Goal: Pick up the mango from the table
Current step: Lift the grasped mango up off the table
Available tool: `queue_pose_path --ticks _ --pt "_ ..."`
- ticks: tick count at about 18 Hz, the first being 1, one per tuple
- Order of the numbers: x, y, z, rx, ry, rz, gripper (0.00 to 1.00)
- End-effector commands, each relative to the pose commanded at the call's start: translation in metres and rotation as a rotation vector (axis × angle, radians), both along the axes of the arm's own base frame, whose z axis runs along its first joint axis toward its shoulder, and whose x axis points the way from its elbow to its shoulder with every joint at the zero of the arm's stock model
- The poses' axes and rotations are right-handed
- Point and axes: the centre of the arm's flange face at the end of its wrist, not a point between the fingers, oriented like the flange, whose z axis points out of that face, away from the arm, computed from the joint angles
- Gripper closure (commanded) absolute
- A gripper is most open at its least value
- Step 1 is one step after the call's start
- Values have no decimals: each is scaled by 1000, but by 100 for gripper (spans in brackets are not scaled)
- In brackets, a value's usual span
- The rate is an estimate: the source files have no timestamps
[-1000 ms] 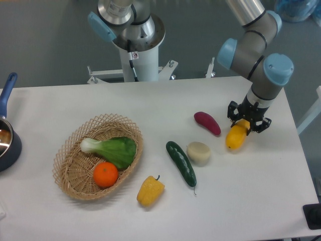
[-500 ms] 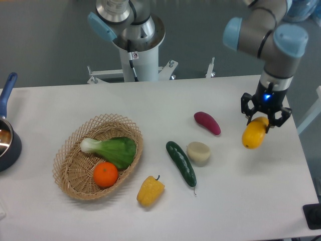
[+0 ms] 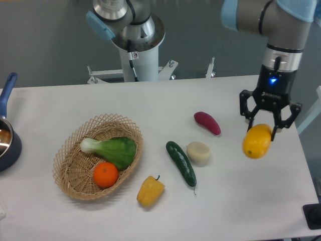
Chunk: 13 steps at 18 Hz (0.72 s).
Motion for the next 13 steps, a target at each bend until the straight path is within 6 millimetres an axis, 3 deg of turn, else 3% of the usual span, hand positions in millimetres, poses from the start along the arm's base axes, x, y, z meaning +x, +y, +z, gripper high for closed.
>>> queue_pose_path --ticks 1,13 --pt "0 1 8 17 -8 16 76" --pt "3 1 3 14 -31 32 76"
